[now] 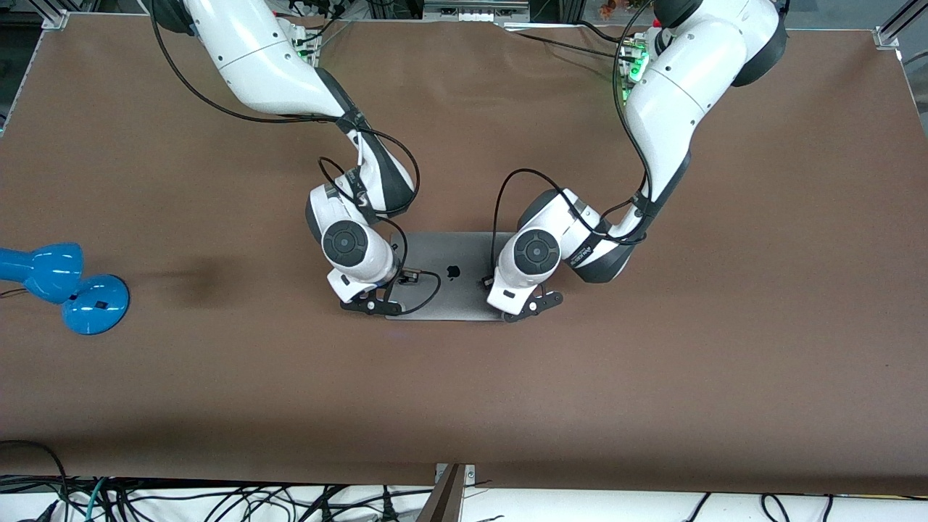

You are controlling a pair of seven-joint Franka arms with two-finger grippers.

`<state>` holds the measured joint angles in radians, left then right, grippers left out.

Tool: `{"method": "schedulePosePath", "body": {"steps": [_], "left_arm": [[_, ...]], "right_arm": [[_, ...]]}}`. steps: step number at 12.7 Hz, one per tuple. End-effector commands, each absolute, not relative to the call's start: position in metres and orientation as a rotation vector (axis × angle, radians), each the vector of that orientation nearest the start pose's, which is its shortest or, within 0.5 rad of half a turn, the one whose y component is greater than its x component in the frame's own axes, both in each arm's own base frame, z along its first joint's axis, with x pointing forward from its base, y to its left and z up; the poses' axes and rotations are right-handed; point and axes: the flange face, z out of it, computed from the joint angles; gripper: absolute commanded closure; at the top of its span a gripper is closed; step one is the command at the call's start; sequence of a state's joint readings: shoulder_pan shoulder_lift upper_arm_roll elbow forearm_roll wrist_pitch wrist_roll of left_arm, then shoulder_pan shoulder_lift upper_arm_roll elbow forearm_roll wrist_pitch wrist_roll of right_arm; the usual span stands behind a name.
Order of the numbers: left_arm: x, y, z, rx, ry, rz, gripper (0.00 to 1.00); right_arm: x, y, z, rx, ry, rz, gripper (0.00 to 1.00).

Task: Close laptop with both arms from behind
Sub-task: 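Press the lid down flat with both grippers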

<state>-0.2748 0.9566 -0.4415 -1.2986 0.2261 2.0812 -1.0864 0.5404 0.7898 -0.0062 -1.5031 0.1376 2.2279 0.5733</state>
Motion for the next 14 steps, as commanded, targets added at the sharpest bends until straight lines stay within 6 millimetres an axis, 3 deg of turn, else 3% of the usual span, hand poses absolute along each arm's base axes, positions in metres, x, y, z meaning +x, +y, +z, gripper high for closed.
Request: {"method": "schedulePosePath", "body": {"steps": [1,3,4,5,6,8,12,14], "left_arm": [[0.612,-0.417,0.188,-3.101,-0.62,0.252,1.0],[0.613,-0.416,0.188,-3.099,-0.627,0.251,1.0],[0.614,-0.415,0.193,-3.1,-0.632,0.244,1.0],[0.616,-0.413,0.199,-3.101,-0.637,0.24,0.7],[0.619,-0.412,0.208,-3.104,-0.645,0.227,0.29],[0.621,-0.409,0.231,-3.105,-0.644,0.21,0.0],[0.612,-0.4,0.273,-3.077,-0.547,0.22,0.0],[0.605,-0.396,0.3,-3.067,-0.529,0.224,0.0]], "right_arm": [[0.609,0.365,0.193,-3.085,0.165,0.146,1.0],[0.606,0.363,0.195,-3.104,0.165,0.201,1.0],[0.607,0.367,0.21,-3.105,0.155,0.217,1.0],[0.612,0.37,0.227,-3.113,0.15,0.26,1.0],[0.619,0.369,0.247,-3.119,0.147,0.293,1.0],[0.631,0.361,0.279,-3.13,0.157,0.344,1.0],[0.642,0.33,0.322,-3.184,0.118,0.46,1.0],[0.643,0.316,0.369,-3.177,0.11,0.422,1.0]]}}
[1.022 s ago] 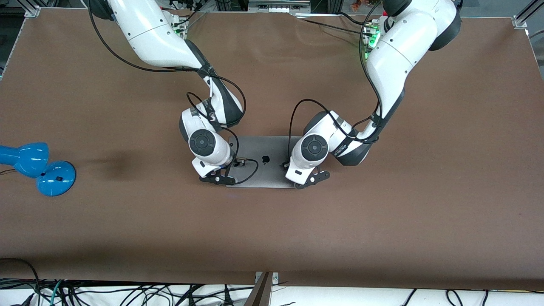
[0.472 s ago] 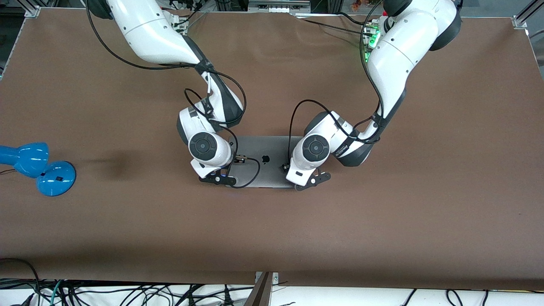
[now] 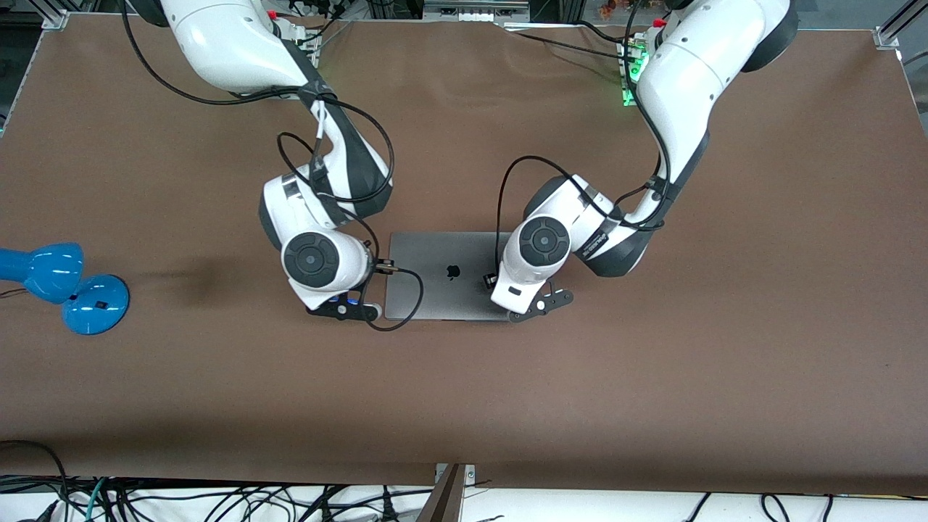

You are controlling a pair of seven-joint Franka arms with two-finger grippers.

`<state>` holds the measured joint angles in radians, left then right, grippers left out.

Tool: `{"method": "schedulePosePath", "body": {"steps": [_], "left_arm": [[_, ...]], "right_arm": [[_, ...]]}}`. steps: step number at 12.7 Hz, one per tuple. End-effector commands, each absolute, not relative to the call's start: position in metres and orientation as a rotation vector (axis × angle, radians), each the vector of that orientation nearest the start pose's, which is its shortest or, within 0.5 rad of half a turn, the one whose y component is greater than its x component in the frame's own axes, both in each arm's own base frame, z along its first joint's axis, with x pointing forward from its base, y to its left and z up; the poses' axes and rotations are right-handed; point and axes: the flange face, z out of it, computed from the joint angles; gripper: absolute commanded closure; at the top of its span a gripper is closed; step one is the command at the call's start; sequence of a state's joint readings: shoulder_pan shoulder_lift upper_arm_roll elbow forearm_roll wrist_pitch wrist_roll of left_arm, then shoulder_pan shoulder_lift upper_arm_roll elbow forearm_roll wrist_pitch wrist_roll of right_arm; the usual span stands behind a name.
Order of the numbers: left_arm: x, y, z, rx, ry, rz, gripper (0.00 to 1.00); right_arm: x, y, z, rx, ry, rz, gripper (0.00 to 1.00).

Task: Close laptop with both arms from behind

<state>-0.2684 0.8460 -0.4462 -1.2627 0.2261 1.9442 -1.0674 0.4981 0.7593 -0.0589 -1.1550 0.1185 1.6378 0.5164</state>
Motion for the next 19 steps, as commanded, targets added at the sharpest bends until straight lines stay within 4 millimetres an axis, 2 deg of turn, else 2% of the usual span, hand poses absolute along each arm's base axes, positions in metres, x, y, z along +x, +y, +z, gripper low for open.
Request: {"method": "schedulePosePath", "body": {"steps": [1,3,5,6,8,9,11,13,14,16,19], "left_arm": [[0.599,-0.395,0.314,-3.074,-0.515,0.224,0.0],[0.589,-0.38,0.347,-3.113,-0.449,0.222,0.0],[0.575,-0.369,0.378,-3.117,-0.418,0.206,0.0],[0.57,-0.364,0.392,-3.096,-0.41,0.21,0.0],[0.56,-0.355,0.427,-3.078,-0.328,0.196,0.0],[0.557,-0.348,0.444,-3.087,-0.337,0.205,0.0],[0.557,-0.322,0.472,-3.087,-0.312,0.216,0.0],[0.555,-0.296,0.497,-3.085,-0.276,0.239,0.0],[0.548,-0.291,0.51,-3.062,-0.245,0.229,0.0],[0.54,-0.274,0.532,-3.037,-0.181,0.229,0.0],[0.537,-0.234,0.559,-3.074,-0.15,0.235,0.0]], "right_arm": [[0.645,0.303,0.387,-3.176,0.137,0.416,1.0],[0.647,0.272,0.421,-3.183,0.172,0.411,1.0],[0.645,0.223,0.456,-3.204,0.071,0.475,0.98],[0.649,0.197,0.469,-3.199,0.105,0.464,0.98],[0.653,0.176,0.478,-3.207,0.163,0.439,0.98],[0.653,0.166,0.489,-3.207,0.19,0.415,0.98],[0.651,0.142,0.504,-3.213,0.251,0.409,0.98],[0.652,0.118,0.511,-3.209,0.311,0.416,0.98],[0.648,0.1,0.536,-3.182,0.335,0.364,0.98],[0.645,0.057,0.552,-3.123,0.341,0.365,0.98],[0.632,0.01,0.582,-3.053,0.411,0.339,0.98]]}}
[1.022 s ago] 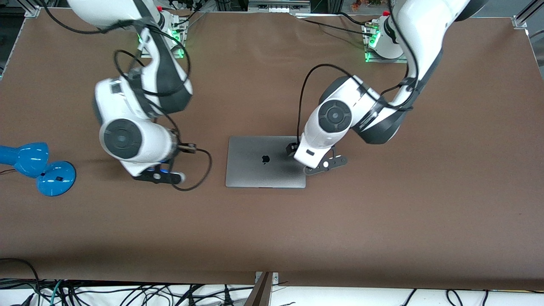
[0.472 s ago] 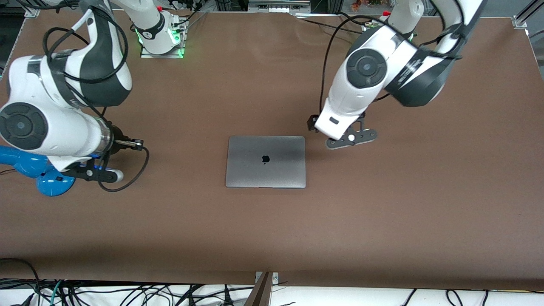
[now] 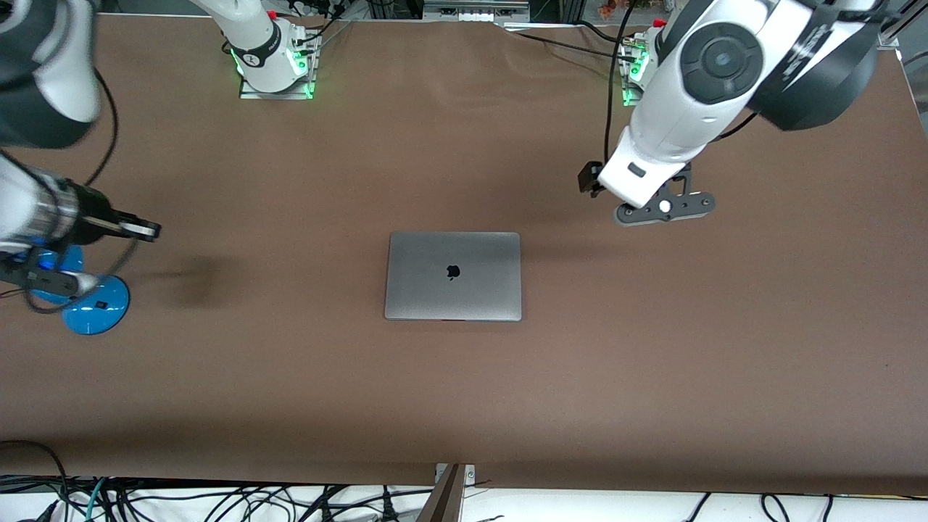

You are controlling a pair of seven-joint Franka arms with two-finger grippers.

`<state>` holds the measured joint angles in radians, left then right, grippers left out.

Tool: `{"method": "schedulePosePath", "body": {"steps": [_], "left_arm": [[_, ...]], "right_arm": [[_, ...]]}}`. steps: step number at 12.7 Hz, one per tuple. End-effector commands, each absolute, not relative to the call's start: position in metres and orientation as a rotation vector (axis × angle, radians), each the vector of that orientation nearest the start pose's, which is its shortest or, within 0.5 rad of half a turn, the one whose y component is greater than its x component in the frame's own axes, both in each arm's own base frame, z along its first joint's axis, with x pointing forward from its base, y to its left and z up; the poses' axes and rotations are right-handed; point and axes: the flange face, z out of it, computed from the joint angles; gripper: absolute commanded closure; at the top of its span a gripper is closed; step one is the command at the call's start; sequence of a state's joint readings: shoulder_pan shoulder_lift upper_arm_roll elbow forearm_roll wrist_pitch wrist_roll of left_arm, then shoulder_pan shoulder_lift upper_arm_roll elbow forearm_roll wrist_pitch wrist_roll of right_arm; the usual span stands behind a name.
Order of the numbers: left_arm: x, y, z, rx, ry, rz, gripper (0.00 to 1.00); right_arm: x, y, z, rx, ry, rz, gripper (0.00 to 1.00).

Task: Close laptop with both arms from behind

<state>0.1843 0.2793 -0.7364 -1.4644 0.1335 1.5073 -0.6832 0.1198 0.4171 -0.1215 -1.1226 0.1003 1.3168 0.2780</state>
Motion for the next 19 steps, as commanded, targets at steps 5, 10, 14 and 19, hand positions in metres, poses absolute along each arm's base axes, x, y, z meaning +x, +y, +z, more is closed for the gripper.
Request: {"method": "schedulePosePath", "body": {"steps": [5,10,14,19], "left_arm": [[0.509,-0.167,0.568,-3.08,-0.061,0.239,0.0],[0.477,-0.112,0.58,-3.126,-0.008,0.197,0.0],[0.47,-0.05,0.599,-3.178,-0.003,0.166,0.0],[0.482,-0.024,0.631,-3.111,0.005,0.097,0.0]], "right_arm": [[0.611,-0.006,0.592,-3.093,0.465,0.37,0.96],[0.6,-0.015,0.58,-3.101,0.543,0.315,0.96],[0.594,0.013,0.57,-3.164,0.522,0.348,0.96],[0.597,0.018,0.588,-3.186,0.478,0.215,0.96]]}}
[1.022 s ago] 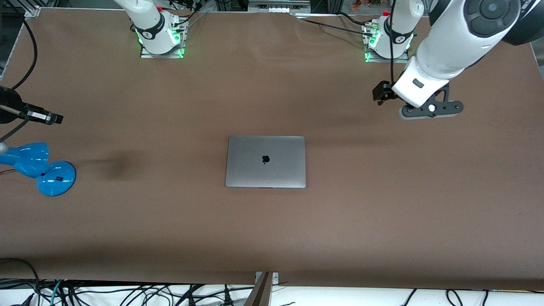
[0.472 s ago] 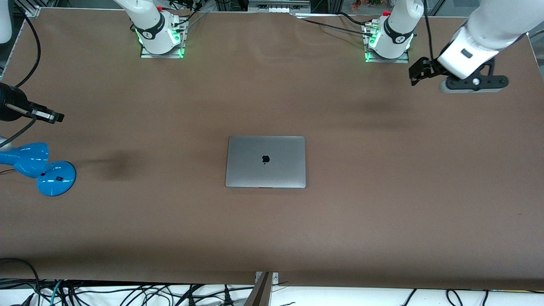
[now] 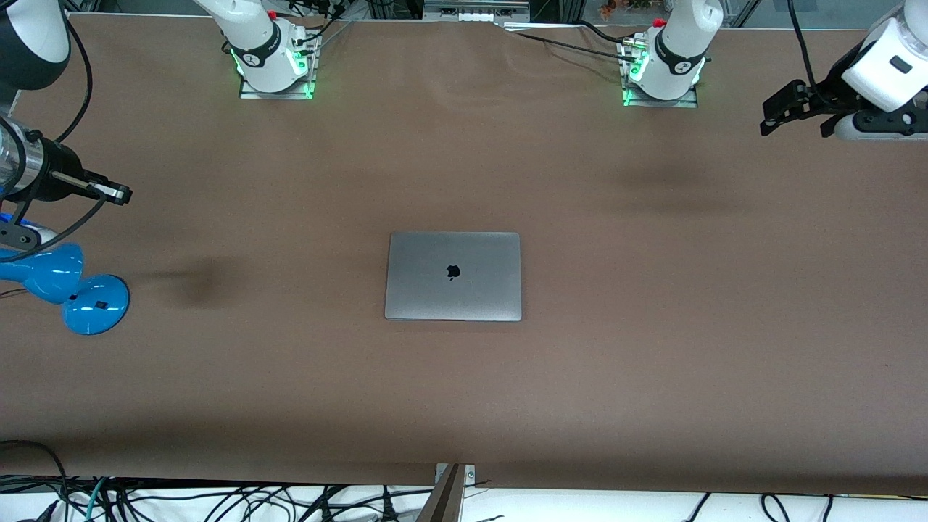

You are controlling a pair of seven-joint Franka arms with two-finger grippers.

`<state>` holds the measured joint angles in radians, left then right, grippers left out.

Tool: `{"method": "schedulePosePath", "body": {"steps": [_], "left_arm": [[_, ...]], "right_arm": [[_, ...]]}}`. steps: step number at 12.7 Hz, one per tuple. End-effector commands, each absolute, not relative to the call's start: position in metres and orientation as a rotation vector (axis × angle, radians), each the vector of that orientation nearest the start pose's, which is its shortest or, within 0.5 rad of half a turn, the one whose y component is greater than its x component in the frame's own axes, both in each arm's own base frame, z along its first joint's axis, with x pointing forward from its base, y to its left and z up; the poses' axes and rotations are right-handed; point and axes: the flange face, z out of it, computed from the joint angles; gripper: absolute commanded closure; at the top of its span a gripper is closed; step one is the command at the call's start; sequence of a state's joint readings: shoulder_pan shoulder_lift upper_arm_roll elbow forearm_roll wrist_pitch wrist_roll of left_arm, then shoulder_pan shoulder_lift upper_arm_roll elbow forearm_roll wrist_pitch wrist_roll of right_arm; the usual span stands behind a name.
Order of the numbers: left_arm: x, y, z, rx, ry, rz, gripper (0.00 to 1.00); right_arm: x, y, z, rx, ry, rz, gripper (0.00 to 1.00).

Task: Close laptop with both arms from behind

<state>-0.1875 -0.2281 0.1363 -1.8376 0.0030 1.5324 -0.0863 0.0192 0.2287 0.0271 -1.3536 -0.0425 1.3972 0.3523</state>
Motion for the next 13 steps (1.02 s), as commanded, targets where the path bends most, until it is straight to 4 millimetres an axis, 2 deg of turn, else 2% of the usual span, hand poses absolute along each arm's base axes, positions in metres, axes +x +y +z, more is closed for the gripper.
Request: {"method": "schedulePosePath", "body": {"steps": [1,4,5,7,9,11,13], "left_arm": [[0.49,-0.032,0.635,-3.096,0.015,0.135,0.0],[0.512,-0.037,0.63,-3.084,0.014,0.163,0.0],[0.517,-0.048,0.626,-3.086,0.041,0.167,0.0],[0.537,-0.041,0.632,-3.117,-0.023,0.135,0.0],[0.554,-0.042,0.631,-3.114,-0.078,0.13,0.0],[0.555,-0.051,0.628,-3.105,-0.067,0.133,0.0],[0.555,-0.057,0.635,-3.107,-0.073,0.109,0.0]], "right_arm": [[0.597,0.018,0.59,-3.193,0.445,0.207,0.96],[0.597,0.018,0.6,-3.194,0.404,0.185,0.96],[0.597,0.019,0.605,-3.194,0.4,0.173,0.96],[0.596,0.021,0.618,-3.187,0.395,0.147,0.96],[0.593,0.021,0.617,-3.187,0.396,0.184,0.96],[0.593,0.021,0.617,-3.187,0.394,0.187,0.96],[0.593,0.019,0.617,-3.187,0.399,0.187,0.96]]}}
